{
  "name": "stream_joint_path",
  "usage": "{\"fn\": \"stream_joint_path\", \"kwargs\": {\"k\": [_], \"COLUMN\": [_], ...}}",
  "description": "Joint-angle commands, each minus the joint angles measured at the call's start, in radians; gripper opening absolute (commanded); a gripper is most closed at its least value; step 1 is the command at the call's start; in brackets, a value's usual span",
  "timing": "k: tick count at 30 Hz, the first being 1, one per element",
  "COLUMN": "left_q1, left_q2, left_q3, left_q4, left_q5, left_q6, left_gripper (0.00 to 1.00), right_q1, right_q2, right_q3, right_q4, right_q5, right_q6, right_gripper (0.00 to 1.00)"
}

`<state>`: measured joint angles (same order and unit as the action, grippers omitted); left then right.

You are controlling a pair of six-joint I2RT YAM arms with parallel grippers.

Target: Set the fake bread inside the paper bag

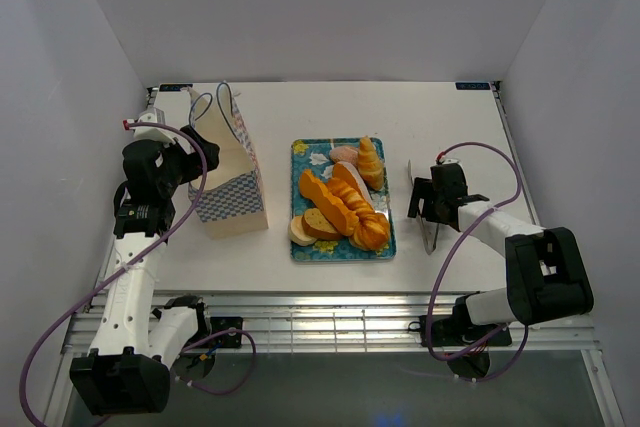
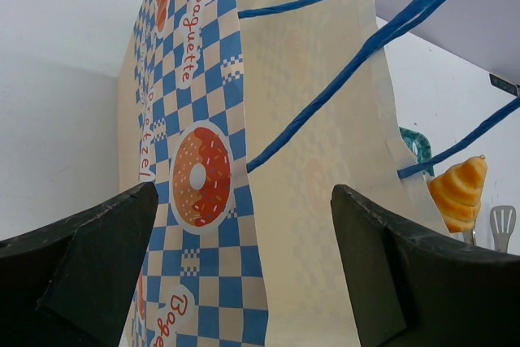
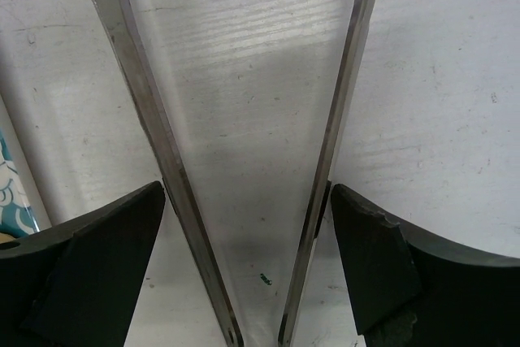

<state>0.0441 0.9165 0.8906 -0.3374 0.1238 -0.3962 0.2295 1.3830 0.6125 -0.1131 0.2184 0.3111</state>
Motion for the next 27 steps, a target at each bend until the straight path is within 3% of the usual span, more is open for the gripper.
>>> {"fn": "stream_joint_path", "kwargs": {"k": [1,8,19,27], "left_q1": [0.003,0.003,0.002,0.003], "left_q2": [-0.014,-0.021,-0.030,-0.030], "left_q3": [-0.015,-0.018,-0.024,-0.027], "left_q4": [-0.005,-0.003,0.000,0.001], "left_q5": [0.019,0.028,0.031,0.028], "left_q6": [0.003,0.003,0.008,0.010], "left_gripper": [0.98,0.98,0.98,0.98], "right_q1": [0.004,0.013,0.083,0.083], "right_q2": [0.010,0.011,0.119,0.096], "right_q3": [0.026,0.035,0.110,0.105], "right_q4": [-0.049,-0.068,-0.123,-0.137], "right_q5": [0.036,0.070,0.131,0.124], "right_q6": [0.016,0.014,0.022,0.026], "right_gripper": [0.88,0.82,0.83,0.70]}}
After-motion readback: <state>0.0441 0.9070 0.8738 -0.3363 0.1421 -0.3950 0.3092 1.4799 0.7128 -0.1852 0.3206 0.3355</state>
